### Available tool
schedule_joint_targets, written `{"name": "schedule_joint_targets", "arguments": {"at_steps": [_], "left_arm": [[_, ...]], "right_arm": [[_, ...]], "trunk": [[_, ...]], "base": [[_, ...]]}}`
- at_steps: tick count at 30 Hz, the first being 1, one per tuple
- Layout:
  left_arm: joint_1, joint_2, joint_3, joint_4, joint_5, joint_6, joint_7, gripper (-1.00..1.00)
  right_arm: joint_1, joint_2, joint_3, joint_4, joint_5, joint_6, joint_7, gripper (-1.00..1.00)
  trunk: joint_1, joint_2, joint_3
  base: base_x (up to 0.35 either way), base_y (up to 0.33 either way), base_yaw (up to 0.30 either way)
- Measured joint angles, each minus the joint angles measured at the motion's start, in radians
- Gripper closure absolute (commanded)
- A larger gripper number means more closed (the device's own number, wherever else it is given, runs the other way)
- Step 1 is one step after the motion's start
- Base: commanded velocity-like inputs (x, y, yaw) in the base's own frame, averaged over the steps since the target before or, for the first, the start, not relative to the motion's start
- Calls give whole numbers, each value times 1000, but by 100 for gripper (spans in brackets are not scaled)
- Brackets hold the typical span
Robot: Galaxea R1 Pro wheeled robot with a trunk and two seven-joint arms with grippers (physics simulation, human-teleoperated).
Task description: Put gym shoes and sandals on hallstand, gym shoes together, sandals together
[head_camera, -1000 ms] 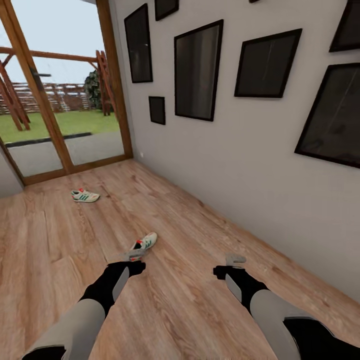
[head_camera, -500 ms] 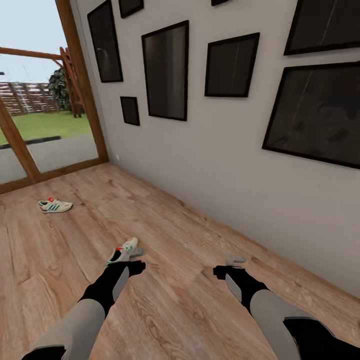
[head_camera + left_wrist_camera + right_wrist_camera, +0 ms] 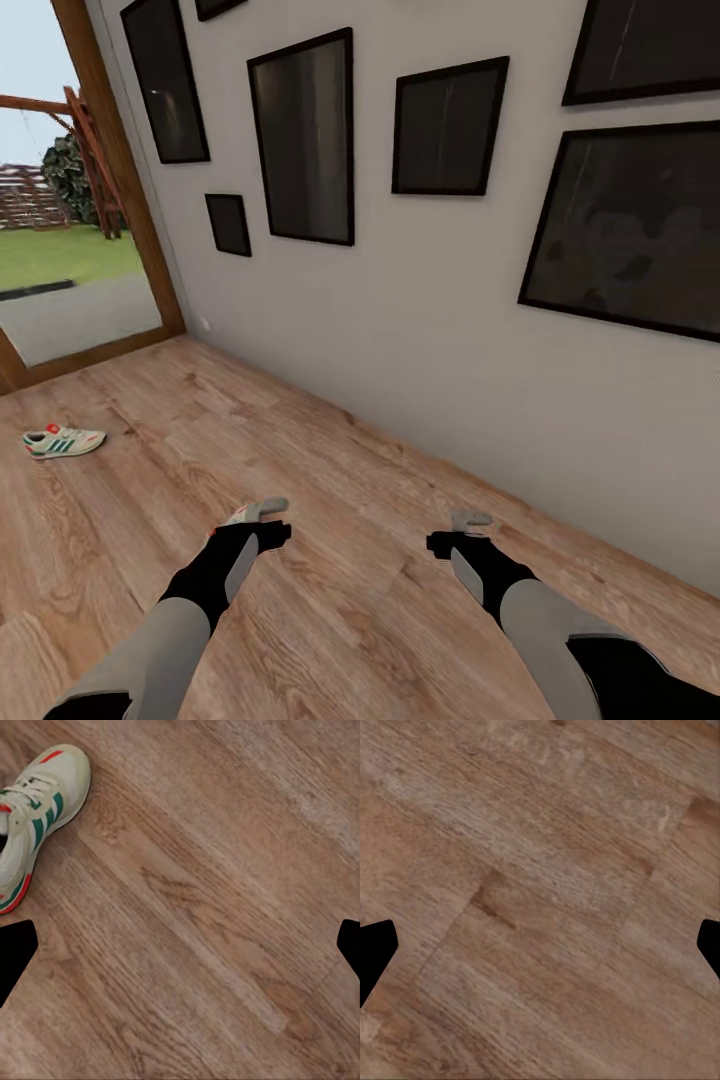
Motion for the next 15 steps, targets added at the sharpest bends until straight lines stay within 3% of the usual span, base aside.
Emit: {"name": "schedule_joint_targets", "arguments": {"at_steps": [5,15], "left_arm": [[0,0,0,0,0,0,0,-100],[0,0,0,0,0,0,0,-100]], "right_arm": [[0,0,0,0,0,0,0,-100],[0,0,0,0,1,0,0,-100]], "trunk": [[0,0,0],[0,0,0]], "base": [[180,104,-188],[45,26,-262]]}}
